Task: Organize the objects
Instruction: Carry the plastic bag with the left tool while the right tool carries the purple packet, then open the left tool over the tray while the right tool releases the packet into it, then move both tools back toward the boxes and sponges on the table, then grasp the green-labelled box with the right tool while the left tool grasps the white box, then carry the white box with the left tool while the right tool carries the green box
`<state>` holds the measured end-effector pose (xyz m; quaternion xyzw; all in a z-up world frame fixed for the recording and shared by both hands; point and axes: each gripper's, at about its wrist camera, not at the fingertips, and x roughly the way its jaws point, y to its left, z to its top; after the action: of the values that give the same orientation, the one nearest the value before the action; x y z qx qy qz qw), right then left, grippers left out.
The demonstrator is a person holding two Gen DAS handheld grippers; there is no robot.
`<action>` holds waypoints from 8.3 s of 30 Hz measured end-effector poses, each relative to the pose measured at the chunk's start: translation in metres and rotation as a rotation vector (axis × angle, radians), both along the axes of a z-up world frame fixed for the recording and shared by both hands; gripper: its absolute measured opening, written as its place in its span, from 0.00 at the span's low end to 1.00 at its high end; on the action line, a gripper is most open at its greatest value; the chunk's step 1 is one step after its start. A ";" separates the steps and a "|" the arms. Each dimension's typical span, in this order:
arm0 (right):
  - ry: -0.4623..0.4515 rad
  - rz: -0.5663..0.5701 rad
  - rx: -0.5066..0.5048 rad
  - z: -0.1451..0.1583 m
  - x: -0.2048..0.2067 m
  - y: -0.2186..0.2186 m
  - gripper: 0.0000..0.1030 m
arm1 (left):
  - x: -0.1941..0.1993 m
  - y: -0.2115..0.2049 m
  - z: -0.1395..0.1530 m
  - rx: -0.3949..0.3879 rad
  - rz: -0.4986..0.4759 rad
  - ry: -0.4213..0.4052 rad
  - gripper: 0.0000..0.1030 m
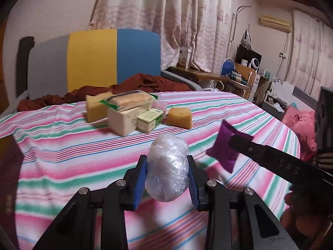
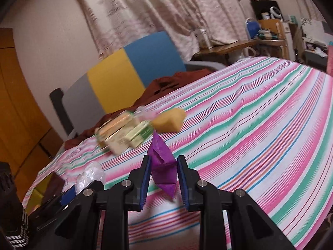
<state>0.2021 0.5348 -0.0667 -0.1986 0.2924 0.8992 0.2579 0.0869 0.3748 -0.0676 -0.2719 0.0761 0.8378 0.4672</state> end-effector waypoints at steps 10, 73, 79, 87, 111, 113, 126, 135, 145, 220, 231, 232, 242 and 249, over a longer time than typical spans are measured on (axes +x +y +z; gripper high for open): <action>0.010 0.145 -0.059 0.004 -0.025 -0.057 0.24 | -0.002 -0.098 0.019 0.067 0.073 -0.054 0.36; -0.286 0.847 -0.183 0.013 -0.288 -0.271 0.30 | -0.104 -0.373 0.024 0.052 0.773 -0.185 1.00; -0.233 0.794 -0.163 0.025 -0.268 -0.254 0.33 | -0.104 -0.372 0.022 0.051 0.775 -0.197 1.00; -0.182 0.749 -0.055 0.045 -0.229 -0.236 0.33 | -0.098 -0.359 0.020 0.041 0.729 -0.203 1.00; -0.310 0.417 -0.081 -0.018 -0.131 -0.115 0.34 | -0.024 -0.252 0.047 0.043 0.344 -0.133 1.00; -0.317 0.348 -0.088 -0.022 -0.122 -0.090 0.35 | -0.018 -0.239 0.045 0.040 0.315 -0.150 1.00; -0.251 0.136 -0.126 -0.004 -0.137 0.017 0.44 | 0.001 -0.171 0.034 -0.020 0.204 -0.220 1.00; -0.173 0.072 -0.101 0.026 -0.208 0.071 0.44 | -0.005 -0.178 0.028 -0.048 0.248 -0.240 1.00; -0.153 0.481 -0.137 0.012 -0.228 0.016 0.39 | -0.014 -0.177 0.020 -0.050 0.258 -0.279 1.00; -0.196 -0.025 -0.047 -0.036 -0.070 0.023 0.29 | -0.065 0.011 0.027 -0.132 -0.034 -0.184 1.00; -0.190 -0.018 -0.035 -0.039 -0.069 0.022 0.29 | -0.119 0.052 -0.016 -0.312 0.077 -0.164 0.93; -0.187 -0.018 -0.035 -0.039 -0.069 0.022 0.29 | -0.120 0.050 -0.018 -0.292 0.089 -0.179 0.87; -0.184 -0.023 -0.023 -0.038 -0.070 0.020 0.29 | -0.099 0.040 -0.031 -0.270 0.118 -0.082 0.49; -0.147 0.041 0.122 -0.022 -0.073 -0.005 0.29 | -0.077 0.013 -0.028 -0.229 0.156 -0.001 0.49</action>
<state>0.1293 0.5294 -0.0891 -0.2539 0.2130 0.9034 0.2721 0.0101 0.3880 -0.0960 -0.3289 0.1498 0.8573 0.3666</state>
